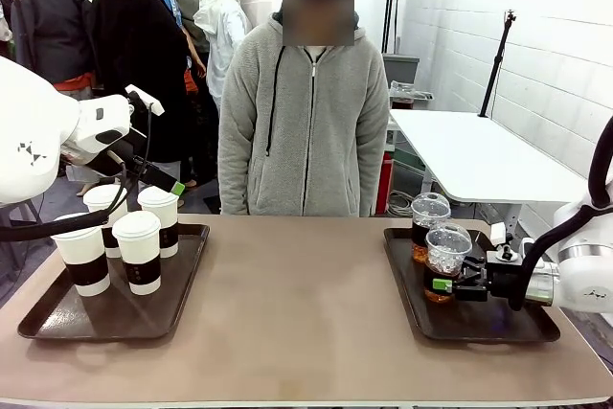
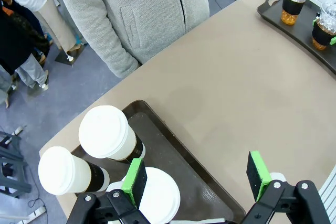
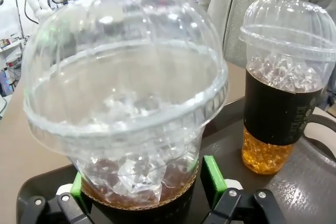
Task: Distribute the coffee onto the tray.
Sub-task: Pick up another iced Americano from the middle of the table and place it on the right Handle tray.
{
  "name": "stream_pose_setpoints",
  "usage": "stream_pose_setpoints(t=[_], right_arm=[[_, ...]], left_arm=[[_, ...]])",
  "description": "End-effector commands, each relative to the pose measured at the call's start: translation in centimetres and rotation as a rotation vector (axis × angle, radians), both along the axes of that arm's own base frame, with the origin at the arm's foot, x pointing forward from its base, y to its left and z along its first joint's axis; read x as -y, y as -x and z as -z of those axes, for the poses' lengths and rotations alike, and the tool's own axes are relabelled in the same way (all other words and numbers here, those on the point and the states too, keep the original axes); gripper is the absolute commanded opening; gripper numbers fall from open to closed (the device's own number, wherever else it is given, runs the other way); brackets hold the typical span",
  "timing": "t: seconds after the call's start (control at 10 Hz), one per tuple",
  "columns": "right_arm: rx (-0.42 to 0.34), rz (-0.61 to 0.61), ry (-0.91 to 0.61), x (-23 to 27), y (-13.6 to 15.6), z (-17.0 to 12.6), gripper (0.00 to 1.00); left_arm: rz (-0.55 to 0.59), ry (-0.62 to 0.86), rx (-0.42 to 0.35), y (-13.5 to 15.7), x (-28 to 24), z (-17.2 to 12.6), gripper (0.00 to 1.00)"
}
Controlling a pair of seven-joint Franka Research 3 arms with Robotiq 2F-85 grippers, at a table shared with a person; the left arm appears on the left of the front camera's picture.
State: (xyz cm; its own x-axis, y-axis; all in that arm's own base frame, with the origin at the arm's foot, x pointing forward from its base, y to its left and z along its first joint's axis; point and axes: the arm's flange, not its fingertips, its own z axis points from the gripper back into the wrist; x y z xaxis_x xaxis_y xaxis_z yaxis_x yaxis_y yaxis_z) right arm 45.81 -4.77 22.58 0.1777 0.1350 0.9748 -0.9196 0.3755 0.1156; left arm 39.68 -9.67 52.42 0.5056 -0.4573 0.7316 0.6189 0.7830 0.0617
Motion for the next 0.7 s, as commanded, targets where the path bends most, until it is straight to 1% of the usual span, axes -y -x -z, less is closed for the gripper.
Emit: stream_pose_setpoints(t=[0.0,0.4,0.6], right_arm=[[-0.035,0.016,0.016,0.0,0.4,-0.4,1.0],[-0.045,0.062,0.017,2.4,2.5,-0.9,1.0],[-0.039,0.097,0.024,4.1,4.4,-1.7,1.0]], left_arm=[[-0.002,-0.002,-0.007,-0.2,-0.1,-0.1,1.0],[-0.002,-0.002,-0.007,-0.2,-0.1,-0.1,1.0],[-0.002,-0.002,-0.007,-0.2,-0.1,-0.1,1.0]])
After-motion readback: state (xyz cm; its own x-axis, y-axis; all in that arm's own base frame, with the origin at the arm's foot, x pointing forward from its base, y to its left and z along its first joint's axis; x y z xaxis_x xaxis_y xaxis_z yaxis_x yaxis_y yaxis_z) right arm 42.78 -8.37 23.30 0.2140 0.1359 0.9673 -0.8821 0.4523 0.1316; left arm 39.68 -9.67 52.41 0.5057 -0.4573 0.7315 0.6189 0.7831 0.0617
